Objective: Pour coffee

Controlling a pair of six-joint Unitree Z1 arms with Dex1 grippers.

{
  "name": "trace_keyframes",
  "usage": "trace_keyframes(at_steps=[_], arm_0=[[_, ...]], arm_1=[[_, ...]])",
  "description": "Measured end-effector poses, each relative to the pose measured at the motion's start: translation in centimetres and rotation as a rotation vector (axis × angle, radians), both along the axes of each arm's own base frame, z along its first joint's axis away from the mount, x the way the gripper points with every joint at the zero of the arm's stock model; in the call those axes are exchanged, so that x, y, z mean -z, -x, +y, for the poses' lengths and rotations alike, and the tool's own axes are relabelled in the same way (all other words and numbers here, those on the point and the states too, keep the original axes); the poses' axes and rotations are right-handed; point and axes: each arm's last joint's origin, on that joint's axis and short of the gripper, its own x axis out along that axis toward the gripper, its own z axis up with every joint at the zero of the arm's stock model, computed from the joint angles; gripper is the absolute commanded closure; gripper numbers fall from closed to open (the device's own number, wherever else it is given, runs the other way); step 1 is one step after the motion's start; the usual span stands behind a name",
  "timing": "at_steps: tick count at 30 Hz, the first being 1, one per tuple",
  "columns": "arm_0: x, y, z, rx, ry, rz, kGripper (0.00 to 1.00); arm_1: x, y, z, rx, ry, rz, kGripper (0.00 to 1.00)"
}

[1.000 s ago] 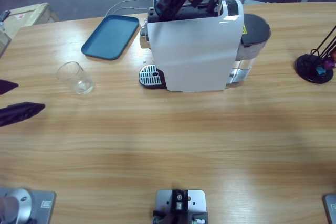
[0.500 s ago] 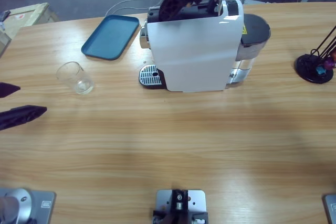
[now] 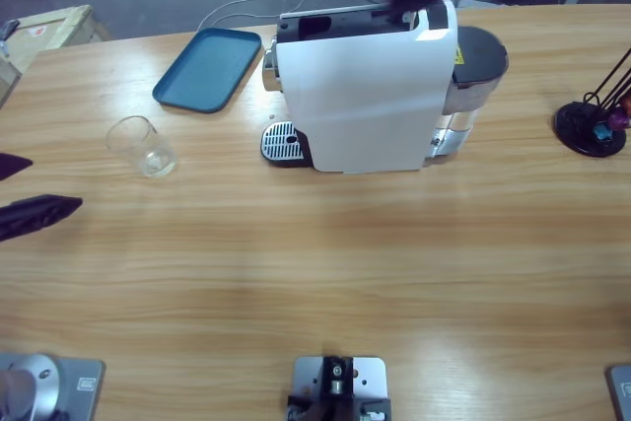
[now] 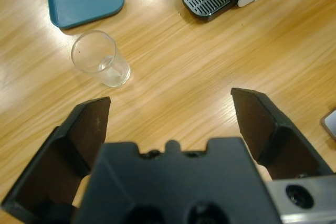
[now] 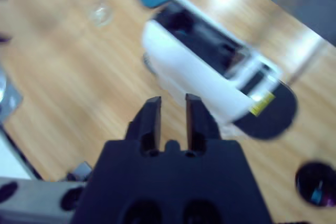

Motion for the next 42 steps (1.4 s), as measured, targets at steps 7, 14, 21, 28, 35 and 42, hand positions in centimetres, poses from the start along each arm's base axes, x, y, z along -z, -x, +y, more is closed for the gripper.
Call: trace_keyframes(at_steps=[7, 14, 21, 28, 35, 42], arm_0=[[-0.7, 0.2, 0.1, -0.001, 0.012, -0.012, 0.012], [-1.3, 0.6, 0.6, -0.001, 0.011, -0.011, 0.013], [-1.2, 0.9, 0.7, 0.006, 0.009, 0.003, 0.013], [-1.3, 0.9, 0.7, 0.007, 0.009, 0.004, 0.013], [-1.2, 1.6, 1.3, 0.007, 0.001, 0.013, 0.013], [-1.2, 2.1, 1.8, 0.007, 0.002, 0.012, 0.013]], arm_1=[[-1.1, -3.3, -4.1, 0.346, -0.216, -0.065, 1.0], [1.3, -8.0, -0.8, 0.434, -0.321, -0.038, 1.0], [1.4, -7.1, 2.2, 0.359, -0.381, -0.05, 1.0], [1.6, -8.0, 5.2, 0.324, -0.387, -0.048, 1.0], [2.7, -8.3, 8.5, 0.287, -0.37, -0.035, 1.0], [4.1, -7.9, 10.3, 0.271, -0.338, -0.025, 1.0]])
